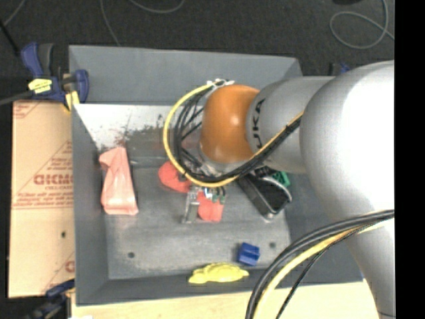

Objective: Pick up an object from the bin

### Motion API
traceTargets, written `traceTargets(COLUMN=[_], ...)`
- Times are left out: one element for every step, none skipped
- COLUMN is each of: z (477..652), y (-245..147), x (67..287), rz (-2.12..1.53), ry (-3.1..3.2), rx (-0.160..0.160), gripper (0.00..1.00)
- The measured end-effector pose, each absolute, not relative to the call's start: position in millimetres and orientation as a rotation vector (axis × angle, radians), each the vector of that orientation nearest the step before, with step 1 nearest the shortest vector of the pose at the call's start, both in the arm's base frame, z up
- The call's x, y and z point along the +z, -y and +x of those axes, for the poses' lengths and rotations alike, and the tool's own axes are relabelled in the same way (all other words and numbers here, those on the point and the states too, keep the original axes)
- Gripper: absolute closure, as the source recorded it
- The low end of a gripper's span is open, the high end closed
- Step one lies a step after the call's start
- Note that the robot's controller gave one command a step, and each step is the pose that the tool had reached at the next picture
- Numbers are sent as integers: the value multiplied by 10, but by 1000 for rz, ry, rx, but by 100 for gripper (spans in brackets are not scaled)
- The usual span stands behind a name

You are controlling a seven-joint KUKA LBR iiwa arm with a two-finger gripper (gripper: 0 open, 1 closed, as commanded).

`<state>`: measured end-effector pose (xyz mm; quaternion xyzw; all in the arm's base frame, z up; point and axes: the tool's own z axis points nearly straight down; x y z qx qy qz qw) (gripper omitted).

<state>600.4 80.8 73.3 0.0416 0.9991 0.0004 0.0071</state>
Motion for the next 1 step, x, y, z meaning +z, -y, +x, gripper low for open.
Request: traceTargets(z=[6058], y=[-598], x=[981], rz=[349], ry=[-3114], rx=[9], gripper=[0])
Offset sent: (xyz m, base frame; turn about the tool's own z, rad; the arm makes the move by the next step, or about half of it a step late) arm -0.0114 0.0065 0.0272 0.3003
